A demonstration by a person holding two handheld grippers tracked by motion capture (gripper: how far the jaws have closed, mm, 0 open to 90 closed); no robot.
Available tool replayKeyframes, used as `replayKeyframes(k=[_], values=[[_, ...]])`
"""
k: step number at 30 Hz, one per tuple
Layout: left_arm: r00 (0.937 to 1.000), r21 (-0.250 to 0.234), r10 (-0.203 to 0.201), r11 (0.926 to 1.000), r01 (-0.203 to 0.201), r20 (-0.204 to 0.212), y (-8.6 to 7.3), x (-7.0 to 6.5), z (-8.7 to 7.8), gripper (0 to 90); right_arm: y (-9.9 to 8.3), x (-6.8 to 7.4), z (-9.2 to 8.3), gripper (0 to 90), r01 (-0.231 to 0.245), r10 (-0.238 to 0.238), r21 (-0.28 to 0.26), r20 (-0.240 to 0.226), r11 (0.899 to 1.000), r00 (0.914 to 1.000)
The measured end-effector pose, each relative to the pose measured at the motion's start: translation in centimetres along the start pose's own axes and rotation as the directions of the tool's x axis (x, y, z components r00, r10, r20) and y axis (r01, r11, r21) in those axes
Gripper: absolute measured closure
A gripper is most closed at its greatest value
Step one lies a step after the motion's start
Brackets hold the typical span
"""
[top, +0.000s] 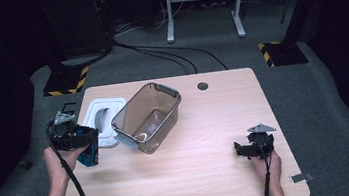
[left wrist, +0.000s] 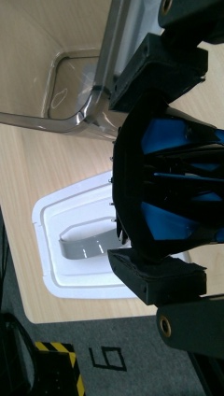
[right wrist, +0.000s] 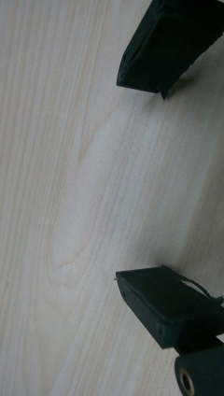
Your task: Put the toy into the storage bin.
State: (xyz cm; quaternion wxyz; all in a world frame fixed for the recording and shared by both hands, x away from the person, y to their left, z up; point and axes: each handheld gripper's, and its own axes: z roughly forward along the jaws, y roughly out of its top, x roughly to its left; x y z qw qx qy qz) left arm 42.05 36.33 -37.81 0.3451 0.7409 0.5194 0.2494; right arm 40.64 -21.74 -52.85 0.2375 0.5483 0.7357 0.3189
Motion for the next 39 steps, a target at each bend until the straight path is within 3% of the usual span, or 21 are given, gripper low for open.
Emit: replayKeyframes(k=[10,18,22,39], values=[[0.9997,0.001,-0.001,1.0,0.001,-0.024,2.1,0.8,0.2,25.1,0.0,0.0,0.0,5.9,0.0,0.0,0.0,0.0,1.0,1.0],[0.9985,0.003,0.0,1.0,0.0,-0.054,4.1,1.6,1.2,25.2,0.0,0.0,0.0,5.9,0.0,0.0,0.0,0.0,1.0,1.0],[0.9986,0.0,-0.015,0.9999,0.015,-0.051,4.9,2.0,2.0,25.1,0.0,0.0,0.0,5.9,0.0,0.0,0.0,0.0,1.0,1.0],[0.9979,-0.029,0.013,0.9995,-0.014,-0.063,8.4,1.1,3.6,25.1,0.0,0.0,0.0,5.9,0.0,0.0,0.0,0.0,1.0,1.0]])
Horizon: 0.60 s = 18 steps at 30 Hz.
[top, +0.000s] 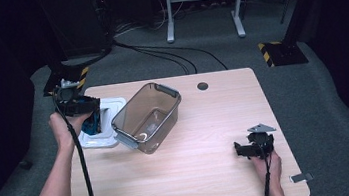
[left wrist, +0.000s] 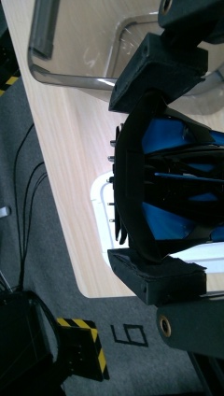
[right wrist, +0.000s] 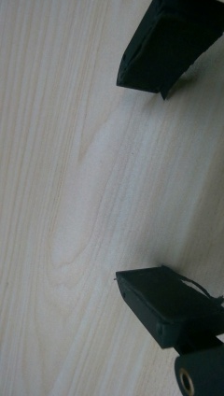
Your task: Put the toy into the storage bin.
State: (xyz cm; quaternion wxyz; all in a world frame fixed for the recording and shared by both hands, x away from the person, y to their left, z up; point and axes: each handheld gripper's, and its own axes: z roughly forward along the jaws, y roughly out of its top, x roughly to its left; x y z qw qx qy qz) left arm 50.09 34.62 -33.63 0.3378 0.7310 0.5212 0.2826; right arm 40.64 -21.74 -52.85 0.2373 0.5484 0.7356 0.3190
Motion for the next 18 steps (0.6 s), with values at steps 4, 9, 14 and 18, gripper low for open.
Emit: replayKeyframes(k=[4,9,14,18], values=[[0.9999,-0.021,0.009,0.9997,-0.009,-0.005,1.0,-0.3,0.0,25.2,0.0,0.0,0.0,5.9,0.0,0.0,0.0,0.0,1.0,1.0],[0.9997,-0.045,0.026,0.9987,-0.026,-0.001,2.3,-0.6,-0.1,25.2,0.0,0.0,0.0,5.9,0.0,0.0,0.0,0.0,1.0,1.0],[0.9992,-0.065,0.039,0.9971,-0.039,-0.002,3.5,-1.4,0.0,25.2,0.0,0.0,0.0,5.9,0.0,0.0,0.0,0.0,1.0,1.0],[0.9987,-0.085,0.05,0.9952,-0.05,0.005,4.4,-2.2,0.2,25.2,0.0,0.0,0.0,5.9,0.0,0.0,0.0,0.0,1.0,1.0]])
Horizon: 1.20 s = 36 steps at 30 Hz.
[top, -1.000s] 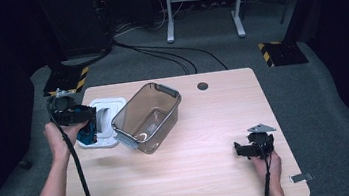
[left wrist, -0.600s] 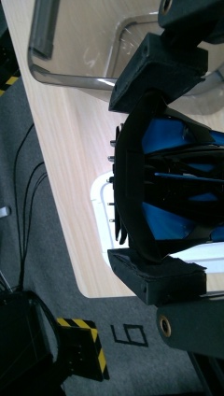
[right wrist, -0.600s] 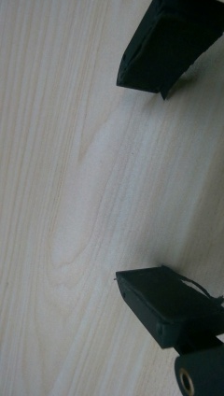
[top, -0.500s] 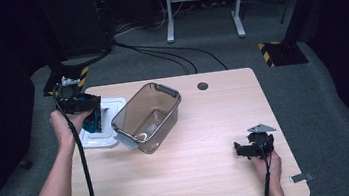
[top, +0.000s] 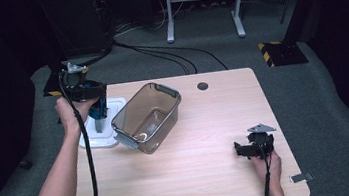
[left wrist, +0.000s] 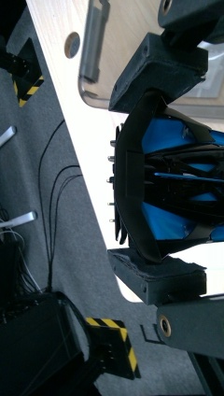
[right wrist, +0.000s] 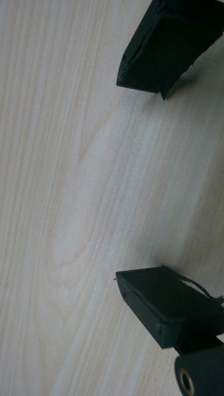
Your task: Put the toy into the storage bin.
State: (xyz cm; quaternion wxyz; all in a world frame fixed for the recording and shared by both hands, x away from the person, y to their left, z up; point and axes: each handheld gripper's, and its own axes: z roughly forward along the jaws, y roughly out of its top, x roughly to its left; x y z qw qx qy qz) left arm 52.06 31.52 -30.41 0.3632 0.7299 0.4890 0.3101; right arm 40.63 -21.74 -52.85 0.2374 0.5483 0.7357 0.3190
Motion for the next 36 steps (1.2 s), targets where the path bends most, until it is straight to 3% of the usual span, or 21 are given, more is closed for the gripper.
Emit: replayKeyframes(k=[9,19,29,36], values=[[0.9982,-0.018,0.05,0.9986,-0.05,0.033,2.2,-2.0,-0.1,25.1,0.0,0.0,0.0,5.9,-0.001,0.001,0.0,0.0,1.0,1.0],[0.9901,-0.047,0.105,0.9938,-0.101,0.093,3.7,-5.0,-0.4,25.1,0.0,0.0,0.0,6.0,0.0,0.0,0.0,0.0,1.0,1.0],[0.9787,-0.042,0.095,0.9951,-0.089,0.182,3.3,-7.4,0.3,25.1,0.0,0.0,0.0,6.2,0.001,-0.001,0.0,-0.001,1.0,1.0],[0.9719,-0.018,0.082,0.9967,-0.08,0.221,1.6,-8.8,1.4,25.1,0.0,0.0,0.0,6.3,0.001,-0.001,-0.001,-0.001,1.0,1.0]])
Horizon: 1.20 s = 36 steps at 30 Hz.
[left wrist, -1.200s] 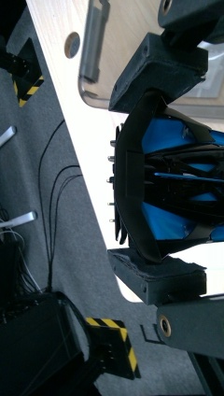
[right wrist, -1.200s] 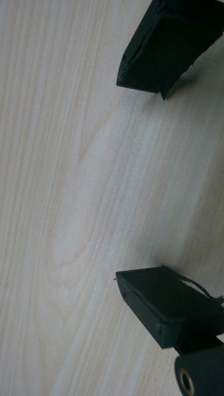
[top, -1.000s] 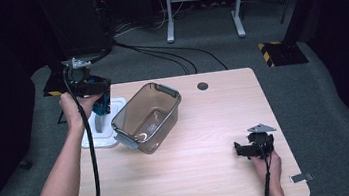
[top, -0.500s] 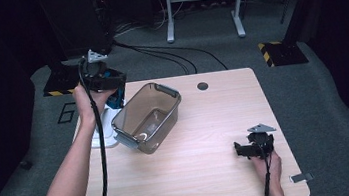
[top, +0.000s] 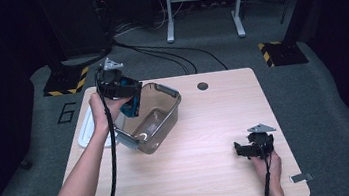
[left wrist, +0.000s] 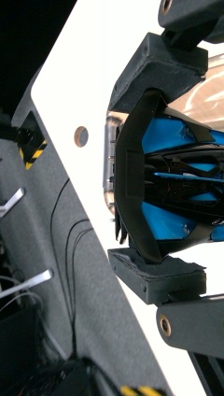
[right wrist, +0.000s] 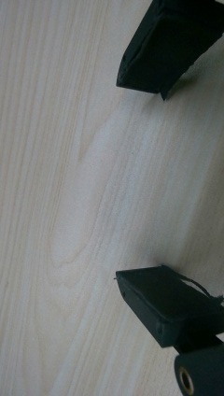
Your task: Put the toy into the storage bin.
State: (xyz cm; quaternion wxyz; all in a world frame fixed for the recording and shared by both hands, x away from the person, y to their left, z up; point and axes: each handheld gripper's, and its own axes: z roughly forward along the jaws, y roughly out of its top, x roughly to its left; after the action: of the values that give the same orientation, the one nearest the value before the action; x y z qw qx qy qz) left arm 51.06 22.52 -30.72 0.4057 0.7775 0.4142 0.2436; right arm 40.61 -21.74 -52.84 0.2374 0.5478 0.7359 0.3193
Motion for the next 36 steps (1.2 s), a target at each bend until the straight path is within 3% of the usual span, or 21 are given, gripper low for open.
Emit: replayKeyframes(k=[5,14,19,36], values=[[0.9997,0.047,0.004,0.9989,-0.005,0.023,-1.5,-0.5,0.9,25.1,0.0,0.0,0.0,6.3,0.0,0.0,0.0,0.0,1.0,1.0],[0.9967,0.102,-0.032,0.9945,0.024,0.074,-4.2,-0.7,2.3,25.1,0.0,0.0,0.0,6.3,0.0,0.0,0.0,0.0,1.0,1.0],[0.9954,0.138,-0.048,0.9898,0.036,0.083,-5.4,-0.8,2.9,25.1,0.0,0.0,0.0,6.3,0.0,0.0,0.0,0.0,1.0,1.0],[0.9934,0.242,-0.054,0.9699,0.028,0.101,-7.0,-1.2,4.0,25.1,0.0,0.0,0.0,6.3,0.001,-0.001,0.0,0.0,1.0,1.0]])
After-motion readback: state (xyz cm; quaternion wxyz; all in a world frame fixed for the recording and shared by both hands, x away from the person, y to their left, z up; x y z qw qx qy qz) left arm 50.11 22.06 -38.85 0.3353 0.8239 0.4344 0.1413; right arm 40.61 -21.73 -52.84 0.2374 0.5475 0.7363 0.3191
